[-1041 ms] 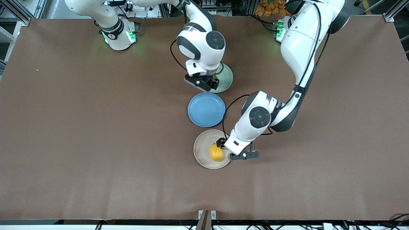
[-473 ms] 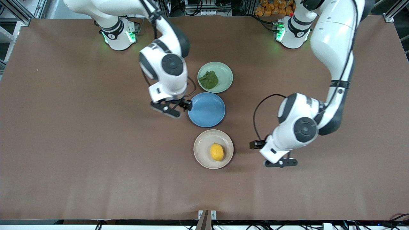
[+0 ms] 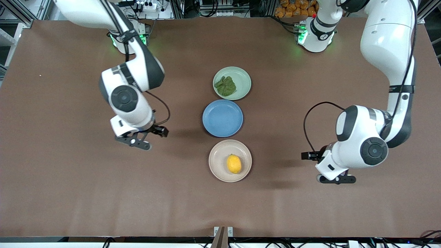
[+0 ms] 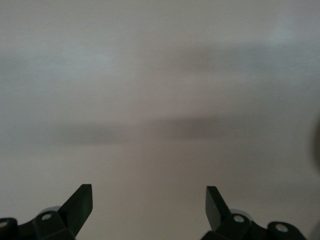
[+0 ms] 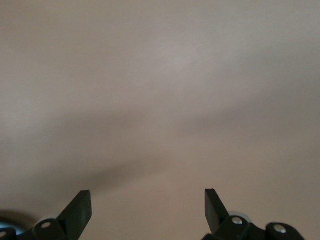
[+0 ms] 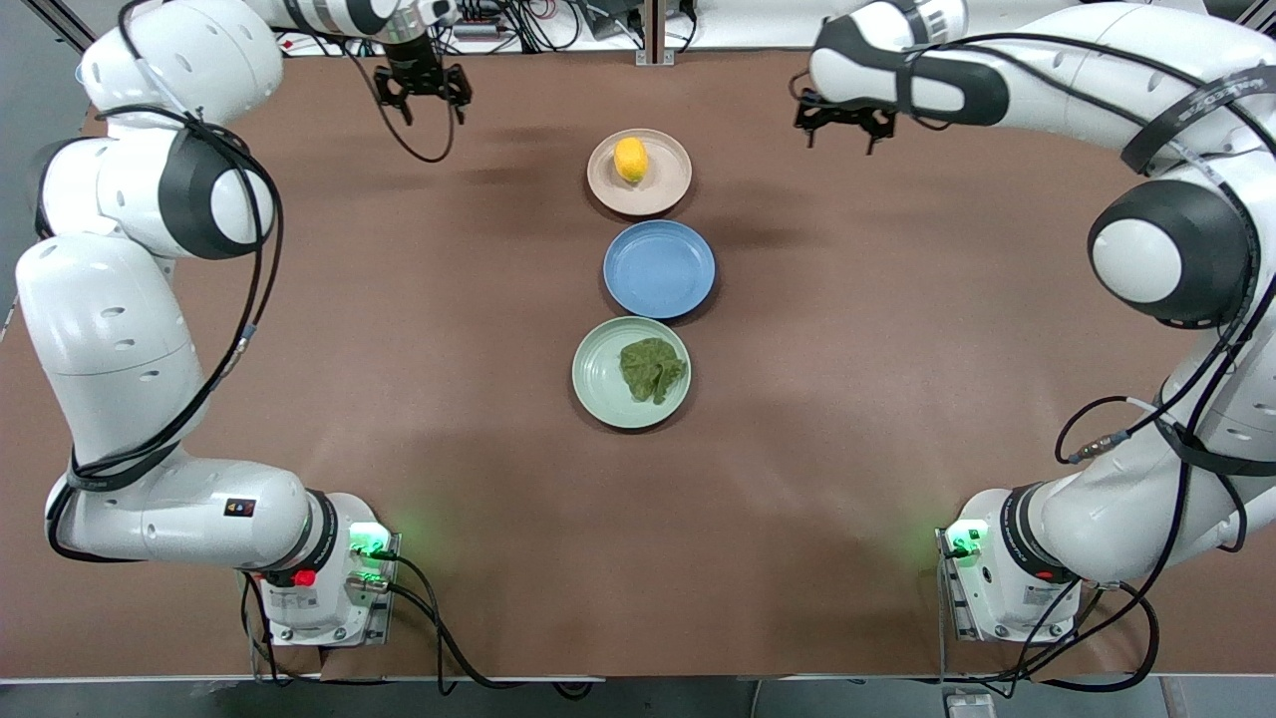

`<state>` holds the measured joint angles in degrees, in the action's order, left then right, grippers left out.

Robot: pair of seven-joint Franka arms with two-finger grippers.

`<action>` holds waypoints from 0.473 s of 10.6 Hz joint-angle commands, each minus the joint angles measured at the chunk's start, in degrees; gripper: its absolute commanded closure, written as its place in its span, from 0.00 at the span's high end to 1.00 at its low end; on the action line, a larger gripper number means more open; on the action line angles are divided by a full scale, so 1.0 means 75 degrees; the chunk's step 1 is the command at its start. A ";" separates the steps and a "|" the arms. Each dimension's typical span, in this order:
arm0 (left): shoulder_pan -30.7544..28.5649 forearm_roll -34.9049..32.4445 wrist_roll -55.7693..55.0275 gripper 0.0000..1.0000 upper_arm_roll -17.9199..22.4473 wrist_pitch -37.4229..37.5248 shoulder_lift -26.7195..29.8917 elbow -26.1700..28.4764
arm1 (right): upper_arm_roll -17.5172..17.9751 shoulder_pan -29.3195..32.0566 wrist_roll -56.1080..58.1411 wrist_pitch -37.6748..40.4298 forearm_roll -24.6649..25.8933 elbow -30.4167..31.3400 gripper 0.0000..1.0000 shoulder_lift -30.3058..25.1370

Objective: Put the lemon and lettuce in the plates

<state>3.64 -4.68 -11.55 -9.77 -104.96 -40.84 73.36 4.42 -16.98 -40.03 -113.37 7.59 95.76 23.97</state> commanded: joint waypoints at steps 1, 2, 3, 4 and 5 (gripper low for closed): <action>-0.0355 -0.0197 0.0647 1.00 -0.0033 0.0411 0.0464 0.0285 | 0.0160 0.0819 0.1126 -0.0024 0.0079 0.0111 1.00 -0.0068; -0.0508 -0.0185 0.0754 1.00 -0.0056 0.0587 0.0465 0.0285 | 0.0172 0.1020 0.1269 -0.0059 0.0055 0.0192 1.00 -0.0079; -0.0556 -0.0174 0.0755 1.00 -0.0068 0.0623 0.0476 0.0285 | 0.0230 0.1196 0.1363 -0.0071 0.0055 0.0390 1.00 -0.0172; -0.0591 -0.0185 0.0662 1.00 -0.0080 0.0635 0.0581 0.0320 | 0.0288 0.1337 0.1608 -0.0106 0.0043 0.0670 1.00 -0.0382; -0.0603 -0.0162 0.0742 1.00 -0.0068 0.0635 0.0651 0.0390 | 0.0335 0.1524 0.1982 -0.0118 0.0020 0.0940 1.00 -0.0639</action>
<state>-0.57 -5.04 -6.71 -9.78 -100.83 -38.57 73.70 5.14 -7.90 -28.13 -113.49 7.58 97.93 23.62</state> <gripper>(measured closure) 0.000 0.000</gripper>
